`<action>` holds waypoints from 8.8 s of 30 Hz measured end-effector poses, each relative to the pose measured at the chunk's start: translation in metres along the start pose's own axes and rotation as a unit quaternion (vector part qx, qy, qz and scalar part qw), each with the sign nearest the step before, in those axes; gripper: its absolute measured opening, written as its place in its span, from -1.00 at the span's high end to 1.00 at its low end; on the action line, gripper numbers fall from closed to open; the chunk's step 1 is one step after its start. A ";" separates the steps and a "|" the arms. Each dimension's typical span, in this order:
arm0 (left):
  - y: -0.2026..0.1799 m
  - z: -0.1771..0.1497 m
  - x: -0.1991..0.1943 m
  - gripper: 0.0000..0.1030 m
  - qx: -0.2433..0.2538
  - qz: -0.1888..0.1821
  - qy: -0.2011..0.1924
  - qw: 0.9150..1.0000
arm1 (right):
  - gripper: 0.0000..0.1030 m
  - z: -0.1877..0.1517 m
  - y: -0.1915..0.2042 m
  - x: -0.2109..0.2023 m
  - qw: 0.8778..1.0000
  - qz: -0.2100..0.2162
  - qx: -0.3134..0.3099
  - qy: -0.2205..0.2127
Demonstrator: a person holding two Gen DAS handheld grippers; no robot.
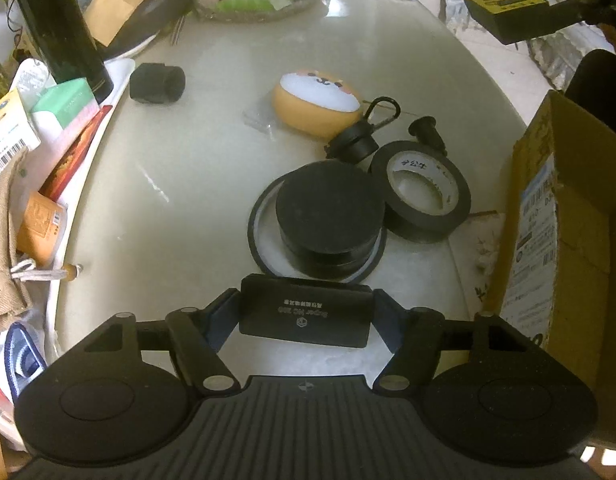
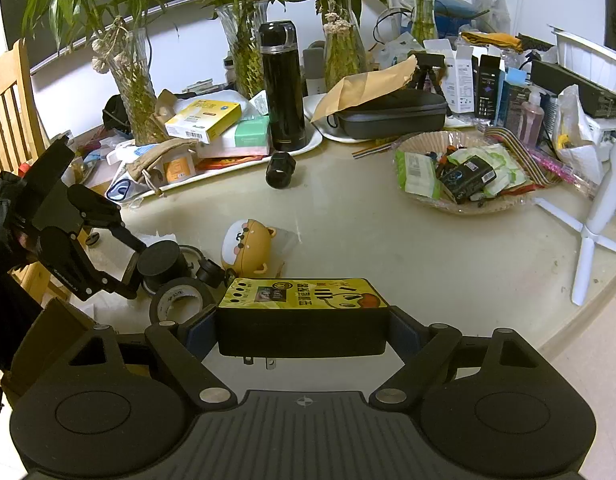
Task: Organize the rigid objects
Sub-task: 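Lift the yellow box with the right tool while the left tool grasps the flat black case, then lower the yellow box into the cardboard box while the left tool drops the black case, then withdraw the right tool from the cardboard box toward the small black spool, then grasp the small black spool with the right tool, then grasp the black cylinder with the left tool while the right tool holds the spool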
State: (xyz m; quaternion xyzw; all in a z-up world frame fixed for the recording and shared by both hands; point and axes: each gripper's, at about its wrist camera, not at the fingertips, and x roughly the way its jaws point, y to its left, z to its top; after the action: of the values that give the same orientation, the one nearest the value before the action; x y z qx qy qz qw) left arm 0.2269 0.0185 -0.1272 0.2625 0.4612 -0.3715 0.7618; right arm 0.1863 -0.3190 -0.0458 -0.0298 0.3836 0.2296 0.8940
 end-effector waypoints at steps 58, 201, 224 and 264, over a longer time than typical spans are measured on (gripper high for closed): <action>-0.106 -0.008 -0.087 -0.35 -0.381 0.049 -0.008 0.923 | -0.70 -0.044 0.109 -0.028 0.997 0.053 0.041 0.034; -0.103 -0.031 -0.122 -0.64 -0.319 0.129 -0.093 0.934 | 0.29 0.034 0.057 0.128 0.964 0.095 -0.169 0.183; -0.092 -0.004 -0.105 -0.63 -0.249 0.174 -0.100 0.948 | 0.29 0.008 0.039 0.038 0.996 0.046 -0.017 0.070; -0.027 0.046 0.001 -0.39 -0.239 0.145 -0.037 0.959 | 0.28 -0.015 0.031 0.004 0.999 0.007 0.024 0.020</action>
State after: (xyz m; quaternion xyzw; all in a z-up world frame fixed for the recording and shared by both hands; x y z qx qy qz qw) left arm 0.2291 -0.0315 -0.1098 0.1235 0.4651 -0.1452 0.8645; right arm 0.1655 -0.2936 -0.0553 -0.0103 0.4067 0.2264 0.8850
